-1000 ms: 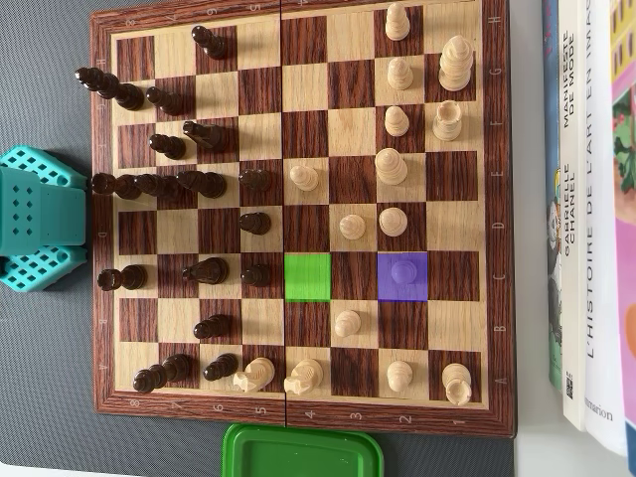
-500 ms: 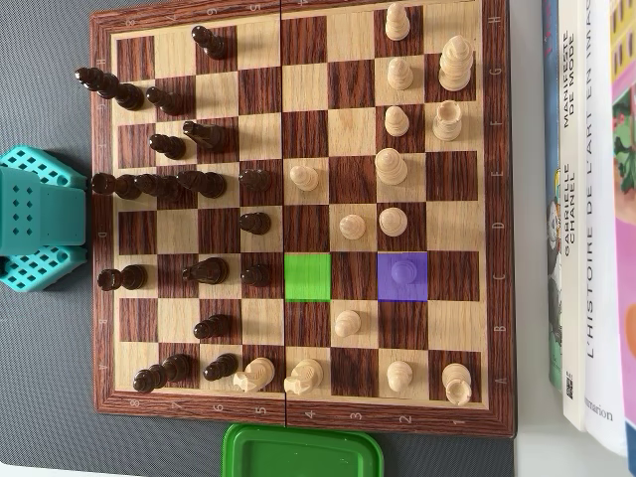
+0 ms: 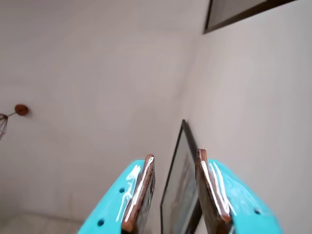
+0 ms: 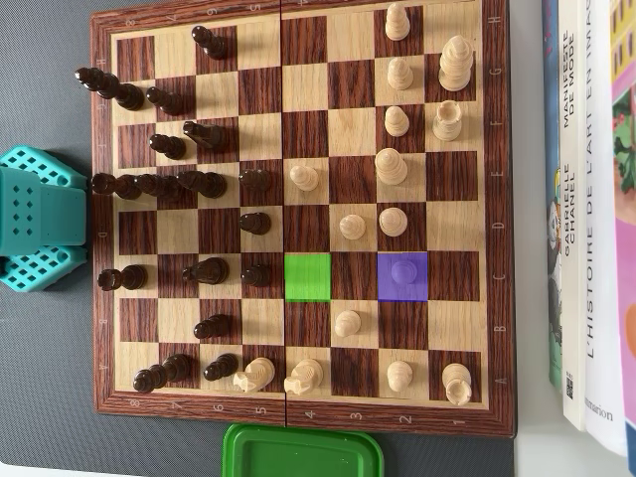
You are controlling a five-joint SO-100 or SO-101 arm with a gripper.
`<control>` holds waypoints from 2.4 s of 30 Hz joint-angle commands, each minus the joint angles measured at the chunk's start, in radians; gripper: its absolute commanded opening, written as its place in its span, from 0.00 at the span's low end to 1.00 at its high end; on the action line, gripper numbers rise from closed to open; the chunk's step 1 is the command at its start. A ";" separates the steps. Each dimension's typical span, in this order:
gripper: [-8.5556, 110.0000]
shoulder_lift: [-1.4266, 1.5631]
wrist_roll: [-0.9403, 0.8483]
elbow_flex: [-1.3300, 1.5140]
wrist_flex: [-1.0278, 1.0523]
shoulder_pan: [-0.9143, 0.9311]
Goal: Play chess
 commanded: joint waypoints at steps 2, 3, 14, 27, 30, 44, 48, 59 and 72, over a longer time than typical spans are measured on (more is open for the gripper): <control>0.19 -0.006 -0.006 -0.097 0.252 0.006; 0.19 -0.006 -0.006 -0.110 0.307 0.006; 0.18 -0.006 -0.006 -0.296 0.954 0.006; 0.19 -0.006 -0.006 -0.367 1.712 -0.005; 0.19 -0.006 -0.006 -0.330 1.721 -0.005; 0.19 -0.327 -0.006 -0.699 2.445 0.003; 0.19 -0.494 -0.005 -0.805 2.563 0.006; 0.18 -0.943 0.003 -1.034 2.675 0.046; 0.19 -1.408 -0.002 -1.241 2.674 0.144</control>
